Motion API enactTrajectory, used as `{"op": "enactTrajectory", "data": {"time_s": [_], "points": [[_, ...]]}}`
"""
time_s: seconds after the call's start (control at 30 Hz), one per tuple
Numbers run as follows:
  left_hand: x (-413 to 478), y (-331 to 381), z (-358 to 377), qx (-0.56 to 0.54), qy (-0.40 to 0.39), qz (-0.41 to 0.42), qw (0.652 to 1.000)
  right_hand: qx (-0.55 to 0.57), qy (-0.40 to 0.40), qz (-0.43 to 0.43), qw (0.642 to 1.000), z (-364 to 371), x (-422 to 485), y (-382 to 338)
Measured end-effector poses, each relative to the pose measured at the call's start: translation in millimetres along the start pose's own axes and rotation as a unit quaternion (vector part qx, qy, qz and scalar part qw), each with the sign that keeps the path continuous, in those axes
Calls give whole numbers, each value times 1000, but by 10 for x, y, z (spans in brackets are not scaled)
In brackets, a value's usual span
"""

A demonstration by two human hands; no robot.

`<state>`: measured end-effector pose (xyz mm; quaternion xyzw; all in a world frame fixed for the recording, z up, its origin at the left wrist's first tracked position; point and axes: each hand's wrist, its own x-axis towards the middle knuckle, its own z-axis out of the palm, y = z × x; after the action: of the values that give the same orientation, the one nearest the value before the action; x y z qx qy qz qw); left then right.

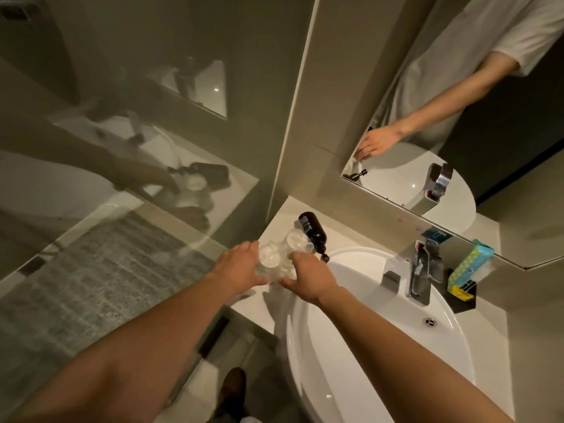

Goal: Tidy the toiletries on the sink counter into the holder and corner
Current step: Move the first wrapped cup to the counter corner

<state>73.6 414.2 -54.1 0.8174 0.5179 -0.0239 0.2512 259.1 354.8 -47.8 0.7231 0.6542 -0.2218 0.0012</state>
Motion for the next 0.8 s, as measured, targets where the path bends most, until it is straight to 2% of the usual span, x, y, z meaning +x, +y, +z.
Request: {"op": "enactTrajectory", "data": {"time_s": [0.2, 0.53, 0.8], "points": [[251, -136, 74, -43, -42, 32, 998, 22, -2, 13, 1000, 159, 175, -75], [336, -267, 194, -156, -35, 21, 987, 119, 5, 35, 992, 247, 296, -161], [251, -284, 52, -156, -21, 32, 987, 109, 28, 22, 993, 167, 205, -245]]}}
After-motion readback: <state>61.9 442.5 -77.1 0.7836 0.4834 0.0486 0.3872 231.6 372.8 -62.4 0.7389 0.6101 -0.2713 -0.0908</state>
